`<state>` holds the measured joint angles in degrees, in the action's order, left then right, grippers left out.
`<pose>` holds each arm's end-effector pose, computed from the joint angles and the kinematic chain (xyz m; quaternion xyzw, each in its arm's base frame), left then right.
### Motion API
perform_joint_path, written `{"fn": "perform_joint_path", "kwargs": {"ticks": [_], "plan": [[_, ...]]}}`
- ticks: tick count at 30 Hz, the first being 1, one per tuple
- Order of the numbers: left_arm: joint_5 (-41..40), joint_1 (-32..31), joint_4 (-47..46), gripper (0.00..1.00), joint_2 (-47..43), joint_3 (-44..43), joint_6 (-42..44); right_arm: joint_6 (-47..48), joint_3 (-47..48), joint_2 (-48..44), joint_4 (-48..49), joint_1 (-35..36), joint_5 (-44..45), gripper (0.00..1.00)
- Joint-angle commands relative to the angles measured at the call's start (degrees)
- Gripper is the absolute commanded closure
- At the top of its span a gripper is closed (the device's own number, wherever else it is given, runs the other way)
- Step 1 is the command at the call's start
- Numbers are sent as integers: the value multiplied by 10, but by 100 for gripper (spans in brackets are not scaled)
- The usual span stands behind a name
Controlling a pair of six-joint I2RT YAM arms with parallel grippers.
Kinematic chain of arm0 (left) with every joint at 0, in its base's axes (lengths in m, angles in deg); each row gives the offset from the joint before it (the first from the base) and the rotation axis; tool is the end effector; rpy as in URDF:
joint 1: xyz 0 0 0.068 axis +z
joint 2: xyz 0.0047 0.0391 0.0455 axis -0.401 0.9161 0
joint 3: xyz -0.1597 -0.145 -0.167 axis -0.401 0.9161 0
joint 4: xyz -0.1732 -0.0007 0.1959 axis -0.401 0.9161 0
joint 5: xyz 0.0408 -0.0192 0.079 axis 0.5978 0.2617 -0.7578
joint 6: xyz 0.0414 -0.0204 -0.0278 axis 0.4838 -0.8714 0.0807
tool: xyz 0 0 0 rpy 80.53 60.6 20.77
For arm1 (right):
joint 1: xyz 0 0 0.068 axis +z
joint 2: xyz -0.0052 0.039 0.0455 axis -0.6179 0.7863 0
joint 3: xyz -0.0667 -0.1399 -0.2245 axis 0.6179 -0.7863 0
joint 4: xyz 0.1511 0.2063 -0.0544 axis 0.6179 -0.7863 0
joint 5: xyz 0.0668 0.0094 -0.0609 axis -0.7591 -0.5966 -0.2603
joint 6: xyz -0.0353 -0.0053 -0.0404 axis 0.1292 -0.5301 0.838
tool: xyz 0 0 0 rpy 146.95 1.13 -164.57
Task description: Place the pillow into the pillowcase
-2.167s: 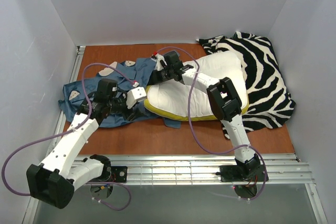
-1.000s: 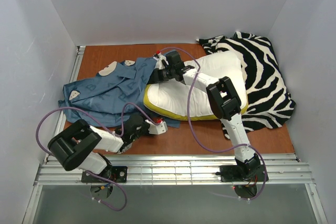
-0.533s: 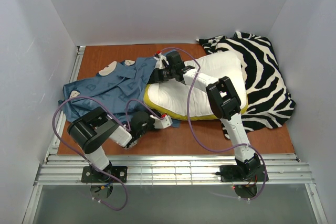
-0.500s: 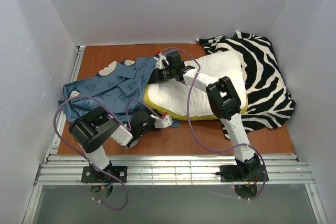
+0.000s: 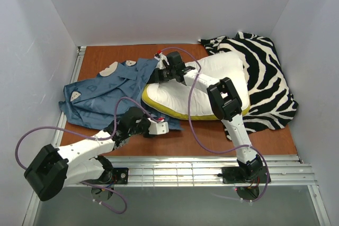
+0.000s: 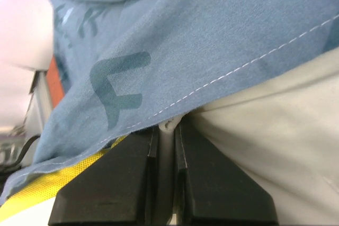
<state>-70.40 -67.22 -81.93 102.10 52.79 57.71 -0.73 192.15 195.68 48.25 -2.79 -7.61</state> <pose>0.1531 -0.1563 0.1805 0.6518 0.5792 -0.0840 0.4823 0.4321 0.3333 0.1712 -0.2182 0.8076 0.4826 0.2595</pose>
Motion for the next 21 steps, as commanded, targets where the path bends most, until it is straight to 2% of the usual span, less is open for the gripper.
{"fn": "perform_joint_path", "kwargs": {"ticks": [1, 5, 9, 11, 12, 13, 14, 15, 16, 18, 19, 21], "plan": [[161, -11, 293, 100, -35, -35, 28, 7, 36, 25, 28, -5, 88, 99], [200, -11, 364, 100, -30, -56, 42, 20, 35, 32, 20, -1, 134, 99], [196, -12, 410, 99, -26, -84, 48, 35, 10, 26, 19, 0, 135, 99], [163, -11, 388, 88, -39, -106, -32, 38, -9, 18, 19, 1, 126, 99], [122, -11, 381, 79, -52, -120, -68, 40, -17, 8, 19, 3, 121, 99], [103, -6, 384, 73, -57, -139, -142, 41, -25, 2, 19, 3, 118, 99], [98, 0, 397, 70, -62, -158, -167, 41, -45, -8, 26, 5, 115, 99], [90, 15, 410, 62, -68, -197, -190, 42, -53, -13, 30, 4, 109, 99], [83, 21, 426, 58, -81, -211, -247, 40, -60, -15, 34, 6, 106, 99], [55, 33, 432, 52, -97, -235, -284, 36, -62, -14, 35, 5, 91, 99], [2, 42, 424, 44, -103, -238, -298, 34, -61, -13, 36, 6, 87, 99], [-35, 81, 429, 44, -87, -263, -339, 33, -65, -17, 36, 6, 79, 99]]}}
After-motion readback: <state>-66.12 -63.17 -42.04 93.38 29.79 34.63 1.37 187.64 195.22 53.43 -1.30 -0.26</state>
